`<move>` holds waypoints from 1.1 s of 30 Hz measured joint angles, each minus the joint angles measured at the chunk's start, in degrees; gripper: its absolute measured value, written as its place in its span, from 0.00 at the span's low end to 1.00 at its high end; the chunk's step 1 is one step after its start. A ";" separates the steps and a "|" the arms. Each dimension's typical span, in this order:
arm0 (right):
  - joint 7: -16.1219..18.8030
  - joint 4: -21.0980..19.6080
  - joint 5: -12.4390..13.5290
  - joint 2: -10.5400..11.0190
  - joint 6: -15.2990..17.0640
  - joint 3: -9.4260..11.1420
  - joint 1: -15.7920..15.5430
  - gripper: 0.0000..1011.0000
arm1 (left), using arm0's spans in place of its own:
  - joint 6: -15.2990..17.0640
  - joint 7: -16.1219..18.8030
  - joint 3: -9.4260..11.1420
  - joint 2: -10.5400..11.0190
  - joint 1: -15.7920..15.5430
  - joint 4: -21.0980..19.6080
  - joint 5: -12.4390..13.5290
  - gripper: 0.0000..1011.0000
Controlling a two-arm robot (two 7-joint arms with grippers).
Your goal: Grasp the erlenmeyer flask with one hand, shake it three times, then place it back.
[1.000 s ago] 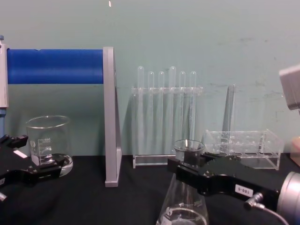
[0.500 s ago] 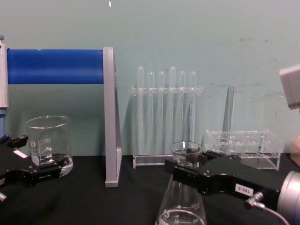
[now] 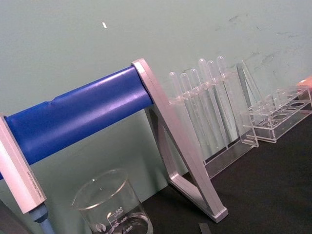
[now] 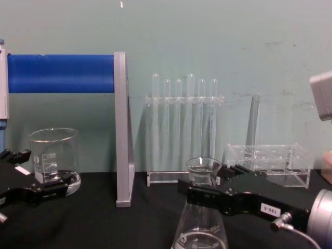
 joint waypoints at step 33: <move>4.28 -6.80 1.07 8.57 -1.31 1.30 -4.75 0.99 | 0.00 0.00 0.00 0.00 0.00 0.00 0.00 0.99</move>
